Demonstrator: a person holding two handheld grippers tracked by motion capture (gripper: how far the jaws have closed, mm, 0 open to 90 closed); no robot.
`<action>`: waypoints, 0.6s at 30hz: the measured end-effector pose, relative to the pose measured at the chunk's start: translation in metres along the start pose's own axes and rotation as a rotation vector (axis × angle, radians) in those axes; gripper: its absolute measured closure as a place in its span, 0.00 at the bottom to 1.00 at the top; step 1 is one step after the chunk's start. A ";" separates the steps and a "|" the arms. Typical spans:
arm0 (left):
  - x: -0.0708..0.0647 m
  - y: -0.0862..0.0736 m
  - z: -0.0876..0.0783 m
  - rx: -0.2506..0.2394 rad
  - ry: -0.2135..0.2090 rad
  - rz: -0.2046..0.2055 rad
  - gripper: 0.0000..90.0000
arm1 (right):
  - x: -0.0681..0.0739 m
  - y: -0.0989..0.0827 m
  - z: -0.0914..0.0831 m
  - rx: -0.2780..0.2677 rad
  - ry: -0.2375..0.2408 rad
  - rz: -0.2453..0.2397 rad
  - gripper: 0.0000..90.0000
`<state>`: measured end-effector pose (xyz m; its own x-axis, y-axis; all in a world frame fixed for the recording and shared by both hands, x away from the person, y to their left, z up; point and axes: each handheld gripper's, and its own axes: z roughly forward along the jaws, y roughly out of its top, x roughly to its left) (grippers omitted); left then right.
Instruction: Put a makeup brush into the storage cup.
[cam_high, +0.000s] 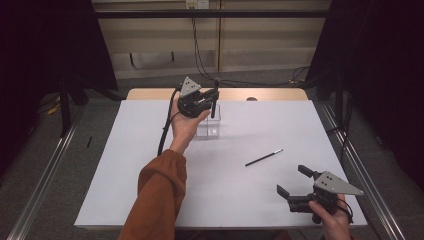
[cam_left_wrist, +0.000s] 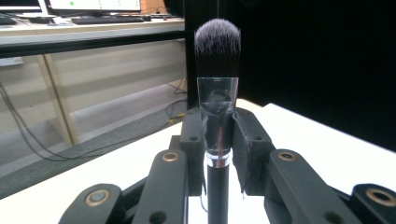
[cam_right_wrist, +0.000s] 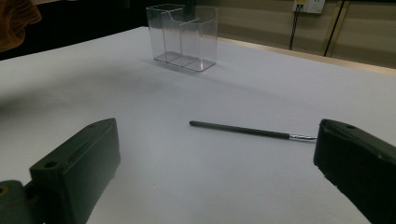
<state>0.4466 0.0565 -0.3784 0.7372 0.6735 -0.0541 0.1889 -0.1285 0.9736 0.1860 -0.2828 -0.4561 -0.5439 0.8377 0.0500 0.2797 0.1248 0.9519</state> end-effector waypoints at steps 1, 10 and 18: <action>0.002 -0.001 0.001 -0.006 -0.002 -0.016 0.84 | 0.000 0.000 0.000 0.001 0.003 -0.001 0.00; 0.003 -0.009 0.006 0.023 0.004 -0.006 0.84 | 0.000 0.000 0.000 0.002 0.003 -0.002 0.00; 0.004 -0.018 0.008 0.040 -0.002 -0.008 0.84 | 0.000 0.000 0.000 0.002 0.004 -0.002 0.00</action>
<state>0.4514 0.0560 -0.3977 0.7368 0.6732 -0.0628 0.2209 -0.1520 0.9634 0.1860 -0.2828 -0.4563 -0.5480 0.8350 0.0490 0.2801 0.1280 0.9514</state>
